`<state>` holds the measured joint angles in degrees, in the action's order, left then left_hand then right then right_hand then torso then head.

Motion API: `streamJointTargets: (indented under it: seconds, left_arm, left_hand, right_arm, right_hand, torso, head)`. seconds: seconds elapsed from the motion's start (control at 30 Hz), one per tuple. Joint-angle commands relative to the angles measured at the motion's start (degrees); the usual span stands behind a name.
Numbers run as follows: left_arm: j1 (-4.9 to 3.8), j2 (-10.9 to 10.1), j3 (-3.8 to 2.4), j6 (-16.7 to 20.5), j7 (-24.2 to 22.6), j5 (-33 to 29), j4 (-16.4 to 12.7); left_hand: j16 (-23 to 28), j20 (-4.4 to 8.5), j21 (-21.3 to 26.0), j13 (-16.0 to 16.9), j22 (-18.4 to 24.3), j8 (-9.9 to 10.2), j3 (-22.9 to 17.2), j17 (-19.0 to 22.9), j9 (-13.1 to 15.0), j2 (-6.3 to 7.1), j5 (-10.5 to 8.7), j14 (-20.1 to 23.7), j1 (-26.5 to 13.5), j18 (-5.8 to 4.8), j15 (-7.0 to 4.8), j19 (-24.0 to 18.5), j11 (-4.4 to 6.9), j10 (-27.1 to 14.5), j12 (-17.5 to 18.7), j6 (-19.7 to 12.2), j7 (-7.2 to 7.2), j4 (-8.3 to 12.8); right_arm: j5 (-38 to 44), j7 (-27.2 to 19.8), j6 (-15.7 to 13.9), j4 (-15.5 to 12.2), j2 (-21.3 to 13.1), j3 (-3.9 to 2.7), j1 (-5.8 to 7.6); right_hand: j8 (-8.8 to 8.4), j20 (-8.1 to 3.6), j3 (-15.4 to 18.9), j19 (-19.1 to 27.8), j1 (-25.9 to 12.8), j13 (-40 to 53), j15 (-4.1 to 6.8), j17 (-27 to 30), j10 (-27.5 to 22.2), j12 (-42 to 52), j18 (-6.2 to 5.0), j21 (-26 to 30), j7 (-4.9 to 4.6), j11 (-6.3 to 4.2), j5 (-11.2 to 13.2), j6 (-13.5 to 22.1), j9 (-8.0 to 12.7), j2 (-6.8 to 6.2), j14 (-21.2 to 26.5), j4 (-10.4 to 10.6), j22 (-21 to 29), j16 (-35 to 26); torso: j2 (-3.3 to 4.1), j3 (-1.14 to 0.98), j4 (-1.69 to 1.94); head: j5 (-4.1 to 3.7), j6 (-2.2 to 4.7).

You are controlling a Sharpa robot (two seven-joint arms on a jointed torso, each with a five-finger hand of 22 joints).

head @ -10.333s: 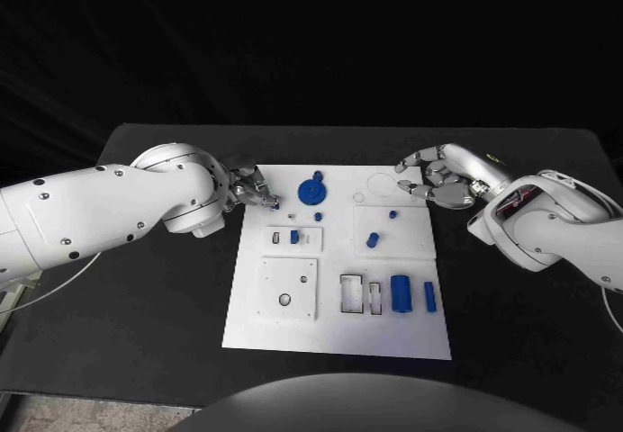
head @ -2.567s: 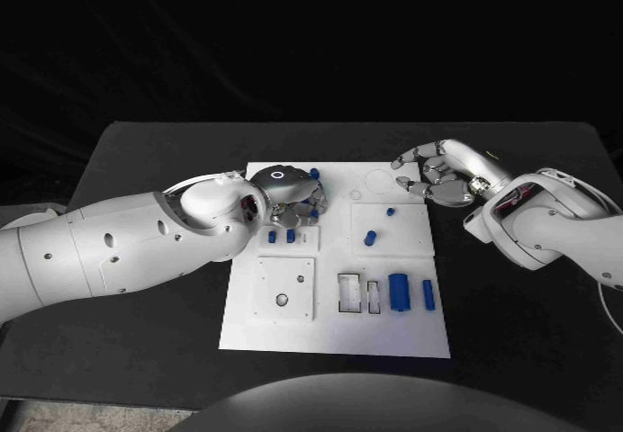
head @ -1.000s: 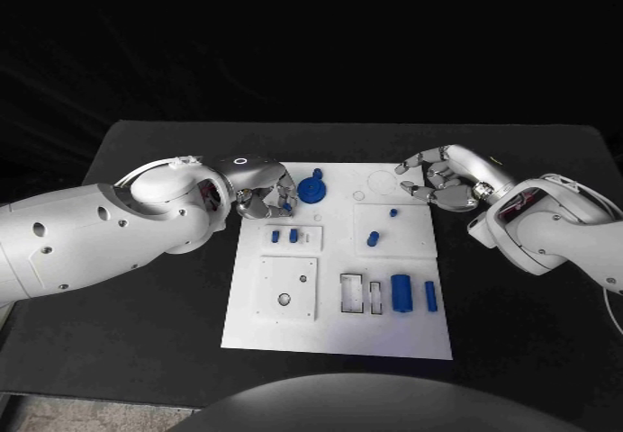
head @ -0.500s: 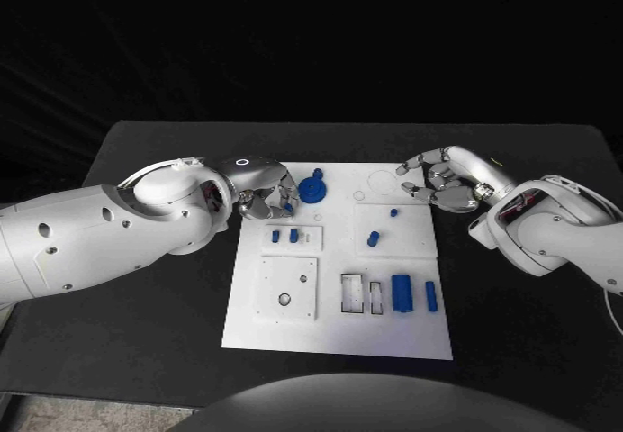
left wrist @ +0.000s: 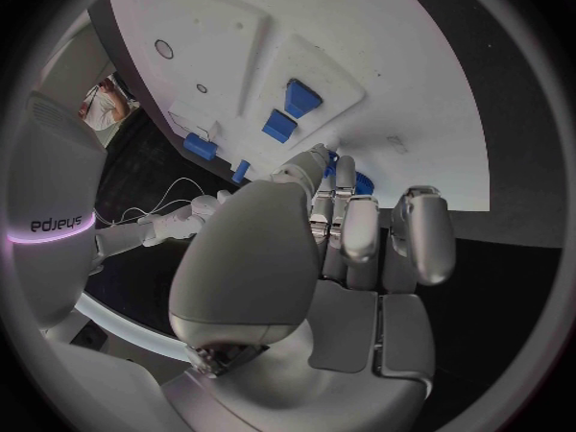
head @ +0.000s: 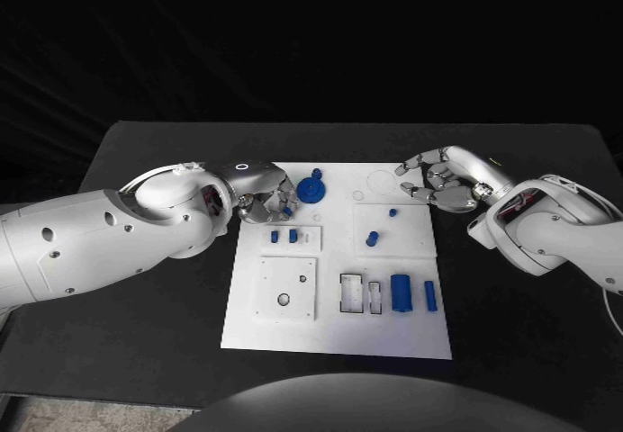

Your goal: Assemble the parts on the task board

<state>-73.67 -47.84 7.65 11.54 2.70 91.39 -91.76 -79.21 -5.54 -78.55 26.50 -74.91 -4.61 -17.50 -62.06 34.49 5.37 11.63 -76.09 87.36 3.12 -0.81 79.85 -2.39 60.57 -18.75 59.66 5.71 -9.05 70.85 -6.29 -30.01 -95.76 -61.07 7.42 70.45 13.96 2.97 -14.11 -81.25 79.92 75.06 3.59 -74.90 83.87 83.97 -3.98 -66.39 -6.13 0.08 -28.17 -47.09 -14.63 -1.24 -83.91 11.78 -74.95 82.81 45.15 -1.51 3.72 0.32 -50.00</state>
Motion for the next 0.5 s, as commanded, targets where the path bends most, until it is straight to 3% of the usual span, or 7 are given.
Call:
streamJointTargets:
  seconds: [0.03, 0.5]
  left_arm:
    - [0.09, 0.2, -0.01, -0.8, 0.2, 0.4, 0.0]
    - [0.75, 0.8, -0.01, -1.2, -0.2, 0.4, 0.8]
  left_hand:
    - [0.2, -0.16, 0.1, -0.1, -11.0, 0.3, 0.0, 0.0, 0.0, 0.30, -0.34, 0.4, -0.3, -0.04, 0.06, 0.0, -0.20, -0.1, 0.4, -0.5, 0.14, -0.2]
    - [0.4, -0.16, 0.4, -0.2, -10.9, 0.4, -0.1, 0.5, -0.1, 0.28, -0.19, 0.7, -0.1, 0.02, 0.05, -0.2, -0.21, -0.1, 0.6, -0.5, 0.14, -0.1]
  right_arm:
    - [-0.1, 0.1, 0.6, 0.0, 0.0, -0.01, -0.07]
    - [-0.1, 0.2, 0.8, 0.0, 0.0, -0.01, -0.09]
  right_hand:
    - [0.03, 0.02, -0.3, 0.5, 0.7, 10.1, -0.30, -9.6, 0.6, -0.3, -1.01, 0.3, 0.10, 0.27, -0.2, -0.2, 0.1, -0.04, -4.0, 0.0, -8.3, -0.3]
    - [0.02, 0.02, -0.3, 0.5, 0.7, 10.1, -0.30, -9.6, 0.5, -0.3, -1.01, 0.3, 0.10, 0.27, -0.2, -0.2, 0.1, -0.04, -4.0, 0.0, -8.3, -0.3]
  torso:
    - [-0.03, -0.01, 0.04]
    - [0.03, 0.01, 0.03]
  head:
    - [-0.02, 0.00]
    - [-0.05, 0.00]
